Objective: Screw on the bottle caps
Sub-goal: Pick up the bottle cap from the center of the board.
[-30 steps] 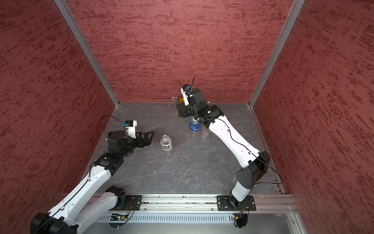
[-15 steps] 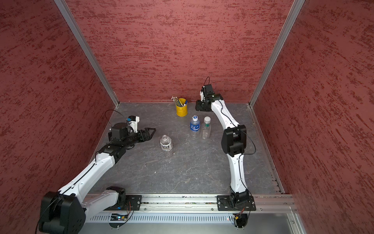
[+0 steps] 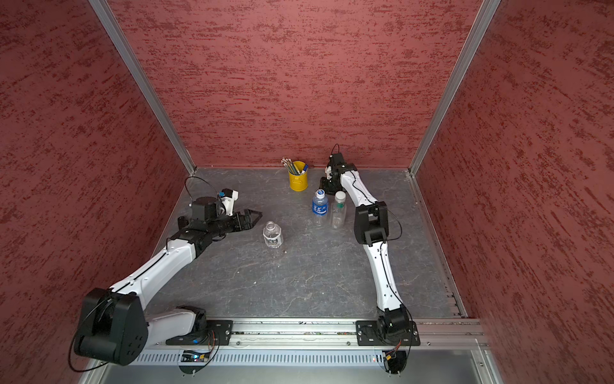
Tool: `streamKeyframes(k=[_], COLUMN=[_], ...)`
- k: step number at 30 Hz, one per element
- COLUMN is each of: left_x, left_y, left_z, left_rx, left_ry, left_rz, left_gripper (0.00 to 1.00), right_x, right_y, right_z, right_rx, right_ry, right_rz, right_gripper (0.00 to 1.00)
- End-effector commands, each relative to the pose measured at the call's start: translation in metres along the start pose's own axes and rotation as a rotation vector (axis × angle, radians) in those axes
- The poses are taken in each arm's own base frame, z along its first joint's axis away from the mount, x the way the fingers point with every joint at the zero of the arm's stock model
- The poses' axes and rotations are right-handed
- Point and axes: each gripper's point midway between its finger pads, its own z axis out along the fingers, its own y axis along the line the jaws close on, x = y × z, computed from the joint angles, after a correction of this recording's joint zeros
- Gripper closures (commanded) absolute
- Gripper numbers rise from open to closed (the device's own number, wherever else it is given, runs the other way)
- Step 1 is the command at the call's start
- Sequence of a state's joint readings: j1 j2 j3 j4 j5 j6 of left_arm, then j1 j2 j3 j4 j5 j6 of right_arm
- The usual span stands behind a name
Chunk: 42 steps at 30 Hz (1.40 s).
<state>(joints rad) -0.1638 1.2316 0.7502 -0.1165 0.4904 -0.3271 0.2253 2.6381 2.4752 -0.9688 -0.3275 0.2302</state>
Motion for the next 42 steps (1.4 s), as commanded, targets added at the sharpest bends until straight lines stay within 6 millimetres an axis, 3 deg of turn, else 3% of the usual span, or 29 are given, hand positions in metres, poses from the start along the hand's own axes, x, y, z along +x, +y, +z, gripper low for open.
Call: streamKeyframes(k=[1,7,11,19,26,31,36,39,42], left_x=[-0.006,-0.001,-0.002,-0.001,-0.002,-0.015,-0.038,-0.053,-0.061], left_y=[-0.004,-0.002,-0.001,0.002,0.0,-0.013,-0.037,-0.045,-0.065], left_z=[-0.002,-0.001,-0.002,-0.003,-0.008,-0.022,-0.047,-0.063,-0.077], left_rx=[0.018,0.016,0.011,0.002,-0.002,0.014,0.048,0.018,0.069], left_ry=[-0.001,0.013,0.008,0.007,0.002,-0.057,-0.169,-0.219,-0.264], left_rz=[0.026,0.017,0.018,0.013,0.018,0.088,0.214,0.265,0.357], left_gripper=[0.0,0.0,0.0,0.0,0.0,0.0,0.0,0.0,0.0], right_x=[-0.008,-0.01,-0.005,0.002,-0.012,-0.045,-0.073,-0.074,-0.059], right_y=[0.01,0.014,0.004,-0.023,-0.02,-0.003,0.02,0.045,0.074], right_z=[0.006,0.022,0.031,0.042,0.027,-0.027,-0.115,-0.172,-0.219], right_rx=[-0.067,-0.109,-0.075,0.05,0.065,0.048,0.028,-0.008,-0.086], right_ry=[-0.023,-0.032,-0.018,-0.011,-0.065,-0.189,-0.332,-0.389,-0.392], right_rz=[0.011,0.033,0.056,0.107,0.09,0.042,-0.016,-0.073,-0.106], right_gripper=[0.53,0.53,0.57,0.79,1.0,1.0,1.0,1.0,1.0])
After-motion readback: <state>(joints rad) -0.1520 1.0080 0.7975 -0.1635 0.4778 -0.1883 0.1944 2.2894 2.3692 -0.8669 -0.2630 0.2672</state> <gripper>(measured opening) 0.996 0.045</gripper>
